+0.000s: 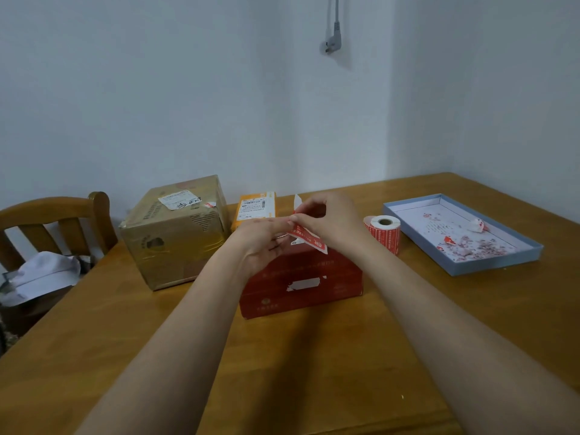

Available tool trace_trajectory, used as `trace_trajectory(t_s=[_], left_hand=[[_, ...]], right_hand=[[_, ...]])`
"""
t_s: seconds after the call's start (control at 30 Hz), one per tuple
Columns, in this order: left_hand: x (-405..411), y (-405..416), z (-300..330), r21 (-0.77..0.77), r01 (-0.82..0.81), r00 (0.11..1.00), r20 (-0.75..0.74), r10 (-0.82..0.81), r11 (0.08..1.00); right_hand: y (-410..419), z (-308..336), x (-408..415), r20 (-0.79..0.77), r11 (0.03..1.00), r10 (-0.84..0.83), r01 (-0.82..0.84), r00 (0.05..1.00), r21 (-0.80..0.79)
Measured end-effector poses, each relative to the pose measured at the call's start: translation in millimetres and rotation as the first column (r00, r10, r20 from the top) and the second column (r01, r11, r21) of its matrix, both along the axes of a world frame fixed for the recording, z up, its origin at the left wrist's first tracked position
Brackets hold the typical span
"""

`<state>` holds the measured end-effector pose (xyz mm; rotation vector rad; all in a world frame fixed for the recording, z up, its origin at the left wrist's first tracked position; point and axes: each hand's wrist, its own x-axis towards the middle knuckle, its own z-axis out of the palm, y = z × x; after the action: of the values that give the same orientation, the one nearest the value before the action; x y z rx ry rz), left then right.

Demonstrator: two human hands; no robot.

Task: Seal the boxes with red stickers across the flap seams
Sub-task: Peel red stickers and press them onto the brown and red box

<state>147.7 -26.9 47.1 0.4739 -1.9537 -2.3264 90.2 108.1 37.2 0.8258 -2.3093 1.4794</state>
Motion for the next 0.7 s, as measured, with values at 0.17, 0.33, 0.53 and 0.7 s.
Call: trace_trajectory(t_s=[0.17, 0.33, 0.53, 0.7], left_hand=[[-0.8, 2.7, 2.0, 0.02, 0.016, 1.0, -0.02, -0.016, 1.0], [-0.5, 3.5, 2.2, 0.017, 0.016, 1.0, -0.009, -0.016, 1.0], [1.7, 1.6, 2.0, -0.01, 0.007, 1.0, -0.017, -0.007, 1.0], [2.3, 3.6, 3.1, -0.006, 0.015, 1.0, -0.017, -0.015, 1.0]], right_hand=[[2.8, 1.3, 1.9, 0.008, 1.0, -0.013, 0.013, 1.0, -0.004], [4.1, 1.3, 2.9, 0.026, 0.999, -0.037, 0.037, 0.999, 0.007], [4.6, 2.8, 6.7, 0.09, 1.0, 0.03, -0.03, 0.996, -0.003], [3.2, 1.7, 5.8, 0.101, 1.0, 0.019, -0.017, 0.995, -0.023]])
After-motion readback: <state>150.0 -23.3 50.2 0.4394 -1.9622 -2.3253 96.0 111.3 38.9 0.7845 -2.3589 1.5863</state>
